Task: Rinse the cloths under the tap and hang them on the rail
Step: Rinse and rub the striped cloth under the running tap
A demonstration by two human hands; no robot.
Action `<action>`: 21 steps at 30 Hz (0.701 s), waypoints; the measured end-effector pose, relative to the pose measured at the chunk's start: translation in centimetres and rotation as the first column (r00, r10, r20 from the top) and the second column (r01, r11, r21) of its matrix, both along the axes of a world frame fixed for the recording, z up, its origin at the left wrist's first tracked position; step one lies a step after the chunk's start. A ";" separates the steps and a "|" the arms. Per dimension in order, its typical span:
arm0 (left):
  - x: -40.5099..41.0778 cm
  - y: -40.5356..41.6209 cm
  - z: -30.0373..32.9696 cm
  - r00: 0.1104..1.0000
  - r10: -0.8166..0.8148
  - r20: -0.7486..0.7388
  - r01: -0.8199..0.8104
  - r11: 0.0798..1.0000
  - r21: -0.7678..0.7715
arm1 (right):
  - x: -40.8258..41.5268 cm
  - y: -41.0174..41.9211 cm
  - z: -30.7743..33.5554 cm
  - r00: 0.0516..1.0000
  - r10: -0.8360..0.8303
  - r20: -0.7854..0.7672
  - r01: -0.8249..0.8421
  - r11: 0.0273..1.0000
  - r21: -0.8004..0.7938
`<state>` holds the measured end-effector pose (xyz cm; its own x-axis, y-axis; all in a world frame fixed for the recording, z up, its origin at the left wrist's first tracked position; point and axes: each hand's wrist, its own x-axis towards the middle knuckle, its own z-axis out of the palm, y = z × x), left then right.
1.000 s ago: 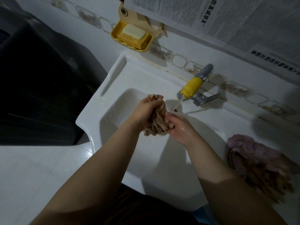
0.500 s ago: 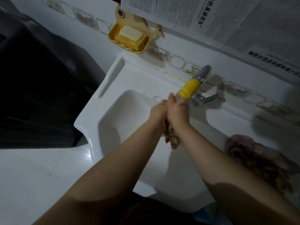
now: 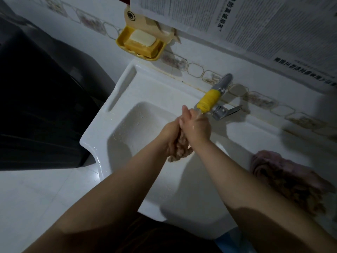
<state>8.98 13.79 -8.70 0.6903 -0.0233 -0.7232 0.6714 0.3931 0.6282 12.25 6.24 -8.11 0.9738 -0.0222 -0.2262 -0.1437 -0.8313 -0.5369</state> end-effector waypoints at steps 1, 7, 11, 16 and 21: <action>-0.2 0.7 -0.3 0.998 -0.065 -0.011 0.065 0.998 -0.028 | 0.8 -0.6 -0.7 0.996 -0.043 -0.081 0.053 0.991 0.125; -1.0 4.4 -1.0 0.986 -0.050 0.157 0.053 0.998 -0.014 | 0.6 -4.2 -0.1 0.846 -0.092 -0.526 0.500 0.485 0.718; -1.0 6.2 -0.6 0.972 -0.117 0.204 0.115 0.993 0.023 | -0.7 -5.4 1.1 0.792 0.157 -0.591 0.416 0.570 0.709; -0.2 6.5 1.5 0.912 -0.169 0.373 0.226 0.967 -0.113 | -1.3 -4.6 2.2 0.771 0.261 -0.582 0.192 0.775 0.602; -0.2 6.3 1.8 0.865 -0.356 0.353 0.332 0.934 0.130 | -1.1 -4.9 2.1 0.887 0.180 -0.426 0.123 0.796 0.592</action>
<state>8.79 20.14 -6.87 0.8613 -0.2710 -0.4297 0.4753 0.1313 0.8700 11.18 1.34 -6.05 0.7599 0.2880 -0.5827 -0.4689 -0.3780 -0.7983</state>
